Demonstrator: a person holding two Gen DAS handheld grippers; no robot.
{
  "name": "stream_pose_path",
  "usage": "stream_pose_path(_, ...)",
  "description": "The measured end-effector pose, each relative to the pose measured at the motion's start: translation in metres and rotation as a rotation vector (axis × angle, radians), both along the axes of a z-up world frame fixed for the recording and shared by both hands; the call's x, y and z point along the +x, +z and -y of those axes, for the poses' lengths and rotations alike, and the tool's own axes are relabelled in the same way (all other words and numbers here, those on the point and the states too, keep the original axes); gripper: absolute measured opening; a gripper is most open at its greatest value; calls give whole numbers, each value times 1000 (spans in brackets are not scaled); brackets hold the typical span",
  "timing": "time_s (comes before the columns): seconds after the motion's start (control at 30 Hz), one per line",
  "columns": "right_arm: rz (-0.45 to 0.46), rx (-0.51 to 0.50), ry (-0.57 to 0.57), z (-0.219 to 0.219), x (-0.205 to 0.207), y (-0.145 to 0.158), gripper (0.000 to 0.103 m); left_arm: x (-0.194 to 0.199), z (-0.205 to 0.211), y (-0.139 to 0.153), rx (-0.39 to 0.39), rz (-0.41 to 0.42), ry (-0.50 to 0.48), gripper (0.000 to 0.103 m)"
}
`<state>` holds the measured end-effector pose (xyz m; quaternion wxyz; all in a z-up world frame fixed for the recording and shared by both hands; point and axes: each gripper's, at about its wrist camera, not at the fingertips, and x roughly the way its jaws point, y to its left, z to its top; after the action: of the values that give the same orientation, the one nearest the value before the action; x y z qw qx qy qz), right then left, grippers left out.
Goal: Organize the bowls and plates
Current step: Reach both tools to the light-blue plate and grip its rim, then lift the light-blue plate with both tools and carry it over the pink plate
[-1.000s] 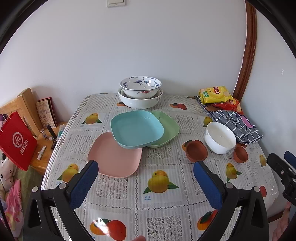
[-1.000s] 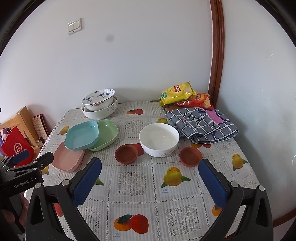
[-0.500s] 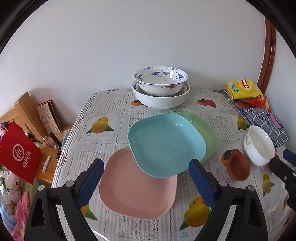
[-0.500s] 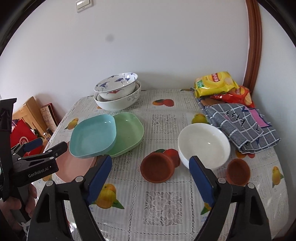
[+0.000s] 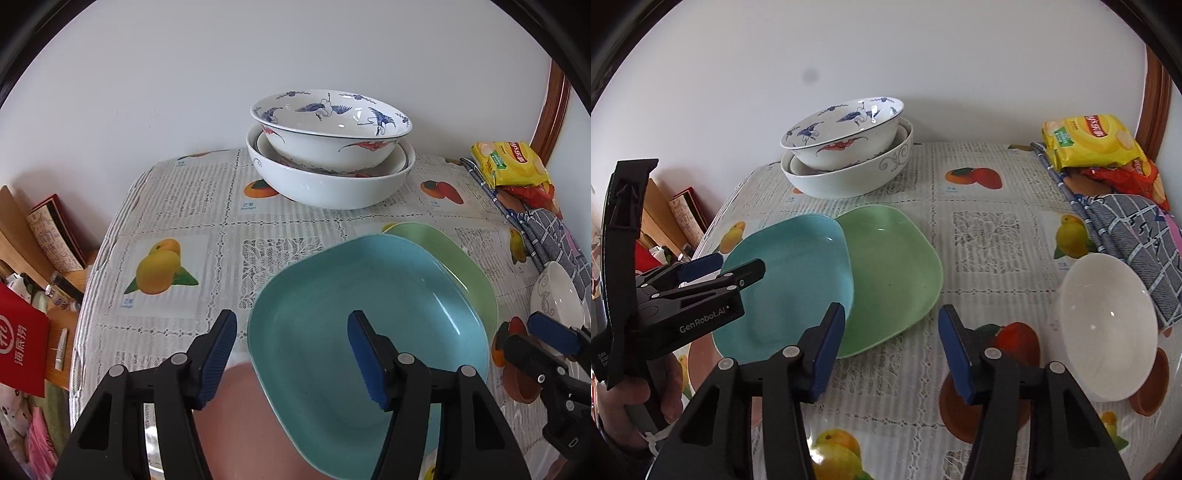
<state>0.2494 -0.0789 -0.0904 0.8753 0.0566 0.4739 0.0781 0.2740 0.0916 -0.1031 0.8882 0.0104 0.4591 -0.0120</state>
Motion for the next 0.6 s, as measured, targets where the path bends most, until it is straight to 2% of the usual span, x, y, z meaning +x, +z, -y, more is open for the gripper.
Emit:
stream_pose_path(0.17, -31, 18, 37, -18, 13, -15, 45, 12, -4, -9, -28, 2, -16, 56)
stream_pose_path(0.23, -42, 3, 48, -25, 17, -20, 43, 16, -5, -13, -39, -7, -19, 46)
stream_pose_path(0.4, -67, -8, 64, -31, 25, -28, 34, 21, -11, -17, -90, -7, -21, 37)
stream_pose_path(0.47, -73, -13, 69, -32, 27, -30, 25, 21, -13, -15, -91, -3, -19, 31)
stream_pose_path(0.53, -77, -12, 74, -33, 29, -31, 19, 20, -14, -14, -95, 0, -23, 24)
stream_pose_path(0.6, -74, -19, 79, -34, 30, -32, 15, 19, -18, -14, -113, -1, -19, 22)
